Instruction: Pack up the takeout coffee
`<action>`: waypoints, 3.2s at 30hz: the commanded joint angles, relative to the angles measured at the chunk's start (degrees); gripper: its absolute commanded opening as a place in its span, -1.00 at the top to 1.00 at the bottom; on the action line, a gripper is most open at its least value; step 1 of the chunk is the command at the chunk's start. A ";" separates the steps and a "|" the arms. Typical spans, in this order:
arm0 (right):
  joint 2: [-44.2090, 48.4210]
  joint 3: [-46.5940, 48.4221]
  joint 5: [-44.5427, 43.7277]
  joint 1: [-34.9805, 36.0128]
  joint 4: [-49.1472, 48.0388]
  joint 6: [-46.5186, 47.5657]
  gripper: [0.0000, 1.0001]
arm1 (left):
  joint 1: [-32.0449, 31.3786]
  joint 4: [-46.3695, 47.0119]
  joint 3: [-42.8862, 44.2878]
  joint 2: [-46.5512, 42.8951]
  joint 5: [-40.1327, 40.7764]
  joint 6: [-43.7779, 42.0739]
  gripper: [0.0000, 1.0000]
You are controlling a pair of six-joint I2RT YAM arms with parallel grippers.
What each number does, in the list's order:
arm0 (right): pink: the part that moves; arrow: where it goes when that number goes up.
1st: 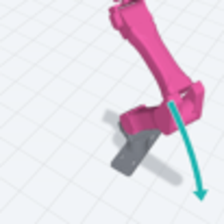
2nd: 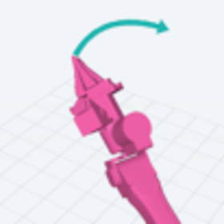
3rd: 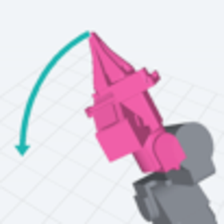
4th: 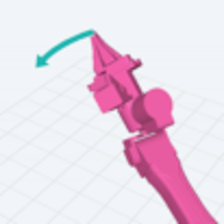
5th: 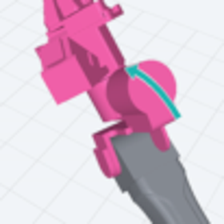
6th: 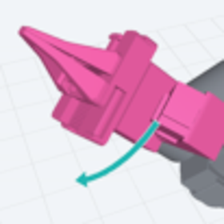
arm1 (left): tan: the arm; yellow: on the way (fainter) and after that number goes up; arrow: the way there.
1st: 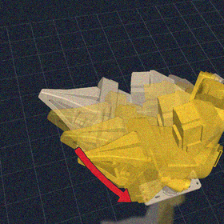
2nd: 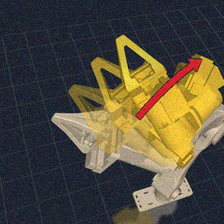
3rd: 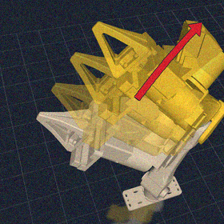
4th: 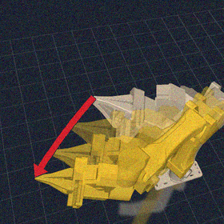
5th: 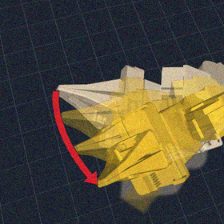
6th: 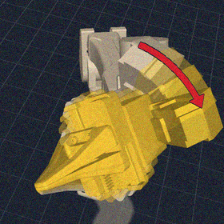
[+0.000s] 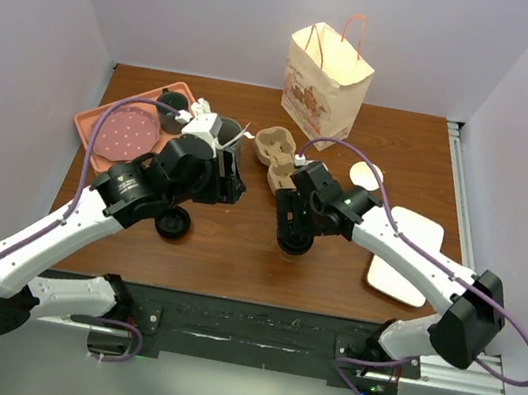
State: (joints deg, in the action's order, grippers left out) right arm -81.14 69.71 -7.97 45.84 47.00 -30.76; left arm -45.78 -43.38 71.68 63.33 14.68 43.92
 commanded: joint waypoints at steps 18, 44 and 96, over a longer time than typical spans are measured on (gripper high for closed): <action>-6.49 7.71 -12.34 6.89 6.34 -3.86 -0.61 | -0.01 -1.19 -2.25 -2.07 4.31 -2.53 -0.50; -10.61 5.70 -15.06 6.89 5.99 -4.30 -0.69 | 0.08 -0.75 -3.21 -3.39 4.57 -3.58 -0.50; -5.61 -0.72 -22.71 -5.58 11.27 -3.34 -0.35 | -0.01 -1.19 -3.48 -4.53 3.43 -4.02 -0.50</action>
State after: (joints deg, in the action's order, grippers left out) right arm -88.47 70.52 -27.31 43.42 56.49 -35.14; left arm -45.78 -45.52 68.53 60.18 17.61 40.86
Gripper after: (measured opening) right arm 0.669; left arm 0.751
